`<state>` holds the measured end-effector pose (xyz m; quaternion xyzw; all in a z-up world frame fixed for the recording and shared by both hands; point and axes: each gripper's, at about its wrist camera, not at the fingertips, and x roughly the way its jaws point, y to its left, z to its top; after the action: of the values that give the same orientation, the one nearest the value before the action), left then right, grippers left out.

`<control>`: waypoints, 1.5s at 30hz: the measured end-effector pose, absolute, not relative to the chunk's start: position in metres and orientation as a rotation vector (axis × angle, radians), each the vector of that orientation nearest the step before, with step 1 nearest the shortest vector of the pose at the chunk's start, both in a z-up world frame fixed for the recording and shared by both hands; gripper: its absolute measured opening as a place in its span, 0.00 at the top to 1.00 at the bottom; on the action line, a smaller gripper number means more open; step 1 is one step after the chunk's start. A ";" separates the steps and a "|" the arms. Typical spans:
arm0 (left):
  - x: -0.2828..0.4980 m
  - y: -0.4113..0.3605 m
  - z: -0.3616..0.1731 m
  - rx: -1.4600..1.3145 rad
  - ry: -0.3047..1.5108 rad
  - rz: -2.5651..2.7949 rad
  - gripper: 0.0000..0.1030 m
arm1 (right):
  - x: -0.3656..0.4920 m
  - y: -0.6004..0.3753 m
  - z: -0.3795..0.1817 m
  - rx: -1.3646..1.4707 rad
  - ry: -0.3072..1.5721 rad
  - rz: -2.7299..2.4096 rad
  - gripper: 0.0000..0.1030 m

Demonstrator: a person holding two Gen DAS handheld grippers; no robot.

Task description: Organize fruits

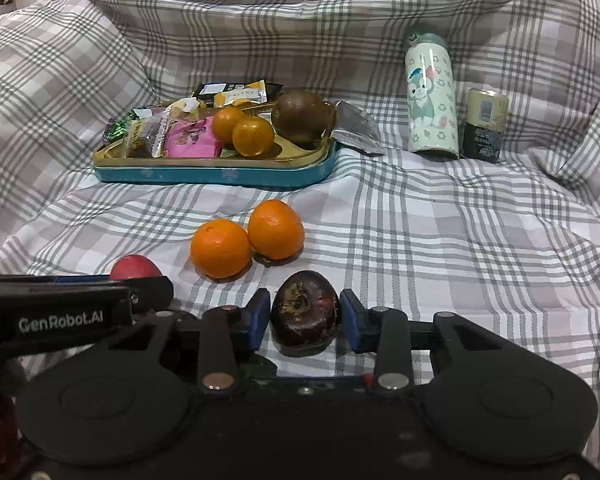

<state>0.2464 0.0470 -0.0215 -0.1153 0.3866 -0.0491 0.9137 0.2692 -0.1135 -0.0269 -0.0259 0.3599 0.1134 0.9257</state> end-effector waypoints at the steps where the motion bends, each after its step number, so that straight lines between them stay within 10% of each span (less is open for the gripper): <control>1: 0.247 0.048 -0.022 -0.244 0.797 -0.103 0.46 | 0.269 -0.113 -0.027 -0.059 0.734 0.229 0.63; 45: 0.075 0.026 0.041 -0.145 0.757 -0.122 0.52 | 0.086 -0.182 0.039 0.095 0.665 0.232 0.63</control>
<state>0.0746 0.0262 0.0413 -0.0707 0.3691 -0.0596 0.9248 0.0856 -0.1824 0.0386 0.0465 0.3255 0.1134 0.9376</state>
